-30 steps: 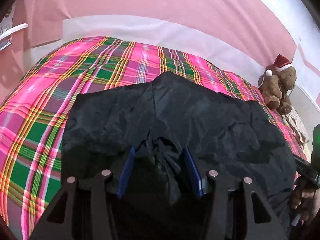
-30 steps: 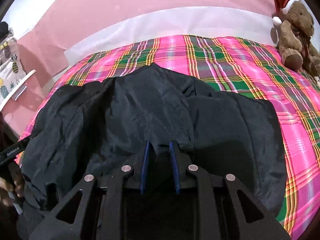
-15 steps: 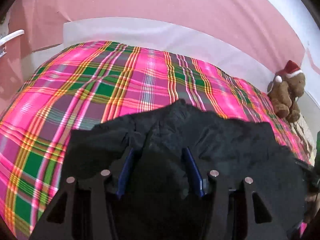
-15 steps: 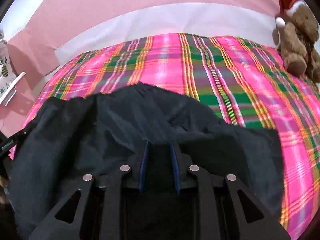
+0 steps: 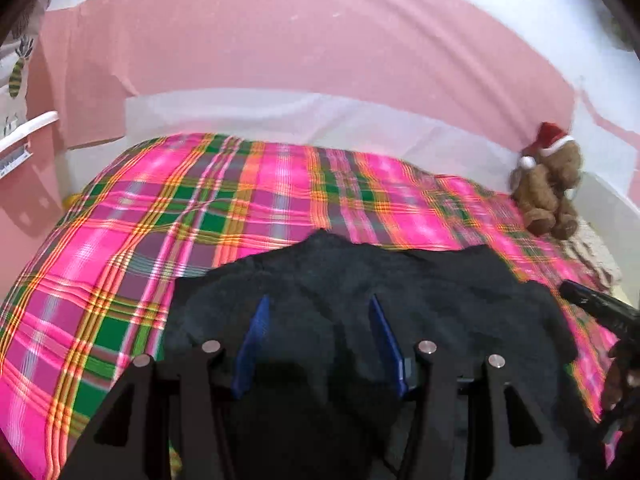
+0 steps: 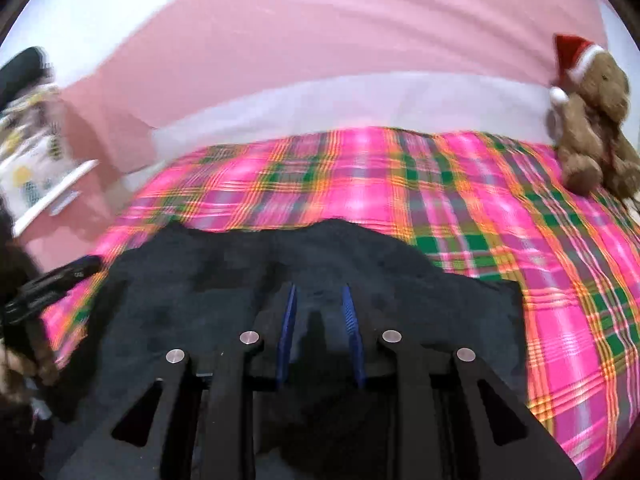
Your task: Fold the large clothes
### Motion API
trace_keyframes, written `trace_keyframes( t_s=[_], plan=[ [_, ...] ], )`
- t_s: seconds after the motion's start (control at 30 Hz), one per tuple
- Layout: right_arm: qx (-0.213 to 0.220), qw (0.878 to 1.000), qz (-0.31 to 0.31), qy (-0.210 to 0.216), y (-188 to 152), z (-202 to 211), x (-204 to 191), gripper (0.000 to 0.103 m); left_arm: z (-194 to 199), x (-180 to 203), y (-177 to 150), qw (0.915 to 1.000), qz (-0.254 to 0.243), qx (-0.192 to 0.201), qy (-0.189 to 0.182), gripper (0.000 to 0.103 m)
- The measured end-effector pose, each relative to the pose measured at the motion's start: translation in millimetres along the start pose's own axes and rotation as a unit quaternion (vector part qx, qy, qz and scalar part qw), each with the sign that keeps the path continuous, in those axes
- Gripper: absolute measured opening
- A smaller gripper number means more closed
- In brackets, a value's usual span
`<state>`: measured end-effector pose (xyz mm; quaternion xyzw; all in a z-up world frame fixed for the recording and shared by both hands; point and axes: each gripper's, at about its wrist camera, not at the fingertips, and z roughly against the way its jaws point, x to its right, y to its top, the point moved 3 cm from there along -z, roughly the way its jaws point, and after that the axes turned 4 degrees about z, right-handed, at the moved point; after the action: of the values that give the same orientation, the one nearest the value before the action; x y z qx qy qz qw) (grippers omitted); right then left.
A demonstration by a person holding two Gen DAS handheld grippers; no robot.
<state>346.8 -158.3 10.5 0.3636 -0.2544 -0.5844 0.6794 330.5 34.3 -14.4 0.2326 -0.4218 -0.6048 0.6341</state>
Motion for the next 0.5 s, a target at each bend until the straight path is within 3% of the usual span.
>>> trace_keyframes(
  t_s=[0.1,0.2,0.3,0.37,0.5],
  plan=[
    [-0.036,0.999,0.034,0.023,-21.3,-15.0,-28.3,0.030,-1.4,14.9,-20.0,0.9996,-0.018,-0.018,-0.013,0.055],
    [-0.082,0.996,0.016,0.021,-49.0,-52.6,-19.2,0.031,-36.0,11.9,-47.2,0.9971,-0.019,-0.074,0.007,0.056],
    [-0.073,0.997,-0.007,0.034,-56.6,-62.2,-8.3,0.030,-45.0,9.7,-53.2,0.9971,-0.021,-0.073,0.005,0.056],
    [-0.078,0.997,0.005,0.020,-53.1,-62.7,-12.5,0.030,-44.0,11.6,-50.8,0.9968,-0.023,-0.076,0.009,0.056],
    [-0.071,0.997,0.013,-0.001,-41.2,-32.0,-24.8,0.031,-18.1,16.7,-44.9,0.9973,-0.007,-0.073,0.003,0.055]
  ],
)
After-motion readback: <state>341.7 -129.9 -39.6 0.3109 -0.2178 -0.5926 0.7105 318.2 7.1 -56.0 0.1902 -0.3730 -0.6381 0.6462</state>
